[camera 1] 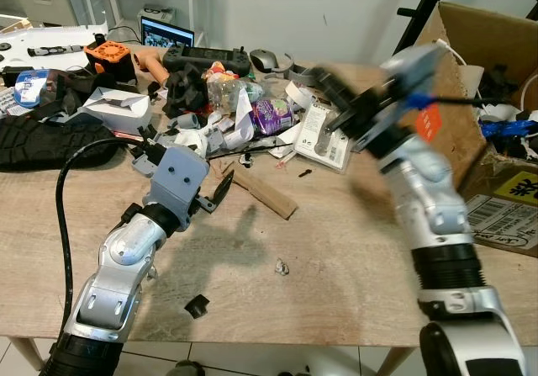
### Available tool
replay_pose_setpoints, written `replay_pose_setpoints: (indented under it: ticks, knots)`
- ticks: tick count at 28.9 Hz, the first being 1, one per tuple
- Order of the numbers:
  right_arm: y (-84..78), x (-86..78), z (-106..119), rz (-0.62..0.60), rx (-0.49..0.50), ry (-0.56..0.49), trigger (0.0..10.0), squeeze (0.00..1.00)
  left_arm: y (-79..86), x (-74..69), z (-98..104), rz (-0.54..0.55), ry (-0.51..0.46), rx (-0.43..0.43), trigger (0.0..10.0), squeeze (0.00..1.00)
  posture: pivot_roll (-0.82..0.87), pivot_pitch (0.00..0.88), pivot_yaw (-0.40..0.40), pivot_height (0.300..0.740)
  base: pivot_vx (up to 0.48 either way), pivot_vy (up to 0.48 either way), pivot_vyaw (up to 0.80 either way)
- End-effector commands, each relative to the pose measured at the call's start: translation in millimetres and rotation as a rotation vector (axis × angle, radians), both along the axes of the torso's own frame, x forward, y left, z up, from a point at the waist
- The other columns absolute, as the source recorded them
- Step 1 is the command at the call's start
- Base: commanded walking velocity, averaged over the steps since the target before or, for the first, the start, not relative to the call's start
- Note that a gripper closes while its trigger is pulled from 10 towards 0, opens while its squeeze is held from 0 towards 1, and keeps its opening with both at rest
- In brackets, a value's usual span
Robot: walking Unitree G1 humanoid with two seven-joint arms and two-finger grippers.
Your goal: Picking trash to rubbish bin
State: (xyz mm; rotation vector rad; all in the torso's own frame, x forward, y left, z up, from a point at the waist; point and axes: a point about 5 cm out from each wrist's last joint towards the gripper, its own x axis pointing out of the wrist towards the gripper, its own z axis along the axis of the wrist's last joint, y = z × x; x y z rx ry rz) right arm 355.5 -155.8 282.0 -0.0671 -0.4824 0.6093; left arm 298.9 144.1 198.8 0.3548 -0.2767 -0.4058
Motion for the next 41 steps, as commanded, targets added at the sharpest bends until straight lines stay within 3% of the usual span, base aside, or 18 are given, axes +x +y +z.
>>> replay_pose_setpoints:
  ticks: [1, 2, 3, 5, 9, 11, 15, 29, 30, 31, 32, 33, 39, 40, 41]
  knots:
    - [-3.2, 3.0, -49.1, -0.009, -0.098, 0.214, 10.0, 0.86, -5.8, -1.0, -5.7, -0.011, 0.012, 0.004, 10.0, 0.00, 0.04, 0.150, -0.050, 0.740, 0.000, 0.000, 0.00]
    - [-3.2, 3.0, -49.1, -0.009, -0.098, 0.214, 10.0, 0.86, -5.8, -1.0, -5.7, -0.011, 0.012, 0.004, 10.0, 0.00, 0.04, 0.150, -0.050, 0.740, 0.000, 0.000, 0.00]
    - [4.9, -1.7, -69.8, 0.026, -0.074, 0.266, 10.0, 1.00, -7.2, -0.1, -5.9, -0.013, 0.013, 0.007, 10.0, 0.00, 0.05, 0.170, -0.053, 0.740, 0.000, 0.000, 0.00]
    - [7.4, -2.7, -74.3, 0.031, -0.063, 0.272, 10.0, 1.00, -7.4, 0.5, -5.9, -0.013, 0.014, 0.009, 10.0, 0.00, 0.05, 0.170, -0.053, 0.740, 0.000, 0.000, 0.00]
    - [30.2, -5.9, -104.6, 0.083, -0.063, 0.334, 10.0, 1.00, -5.3, 0.3, -3.0, -0.007, 0.008, 0.007, 10.0, 0.00, 0.07, 0.173, -0.042, 0.740, 0.000, 0.000, 0.00]
    - [37.0, -2.0, -111.1, 0.094, -0.030, 0.350, 10.0, 1.00, -4.5, 3.5, 0.6, -0.001, -0.004, 0.008, 10.0, 0.00, 0.08, 0.215, -0.046, 0.740, 0.000, 0.000, 0.00]
    - [47.5, 3.2, -119.1, 0.115, -0.029, 0.379, 10.0, 1.00, -4.7, 4.7, 5.5, -0.002, -0.019, -0.001, 10.0, 0.00, 0.09, 0.200, -0.044, 0.740, 0.000, 0.000, 0.00]
    - [65.9, 8.6, -146.8, 0.148, -0.128, 0.513, 10.0, 1.00, -0.5, 0.4, 4.0, 0.008, -0.004, 0.003, 10.0, 0.00, 0.10, 0.231, -0.037, 0.740, 0.000, 0.000, 0.00]
    - [68.0, 7.8, -151.7, 0.170, -0.157, 0.548, 10.0, 0.91, 0.4, 1.8, 4.5, 0.011, -0.005, 0.011, 10.0, 0.00, 0.11, 0.229, -0.040, 0.740, 0.000, 0.000, 0.00]
    - [69.4, 7.3, -155.1, 0.184, -0.177, 0.573, 10.0, 0.27, 1.1, 3.0, 4.7, 0.013, -0.006, 0.016, 10.0, 0.00, 0.11, 0.241, -0.042, 0.740, 0.000, 0.000, 0.00]
    - [70.3, 6.4, -157.7, 0.193, -0.202, 0.581, 10.0, 0.27, 2.2, 3.1, 5.2, 0.017, -0.008, 0.017, 10.0, 0.00, 0.11, 0.241, -0.040, 0.740, 0.000, 0.000, 0.00]
    - [71.4, 5.2, -160.0, 0.209, -0.211, 0.595, 10.0, 0.00, 3.0, 2.7, 5.7, 0.020, -0.008, 0.014, 10.0, 0.00, 0.11, 0.227, -0.039, 0.740, 0.000, 0.000, 0.00]
    - [71.5, 3.7, -166.1, 0.236, -0.230, 0.638, 10.0, 0.00, 2.9, 2.8, 5.3, 0.024, -0.005, 0.011, 10.0, 0.00, 0.11, 0.245, -0.042, 0.740, 0.000, 0.000, 0.00]
    - [71.0, 3.6, -166.8, 0.240, -0.223, 0.644, 1.5, 0.00, 2.5, 2.3, 5.2, 0.023, -0.005, 0.009, 10.0, 0.00, 0.11, 0.231, -0.040, 0.740, 0.000, 0.000, 0.00]
    - [71.0, 3.6, -166.8, 0.240, -0.223, 0.644, 1.5, 0.00, 2.5, 2.3, 5.2, 0.023, -0.005, 0.009, 10.0, 0.00, 0.11, 0.231, -0.040, 0.740, 0.000, 0.000, 0.00]
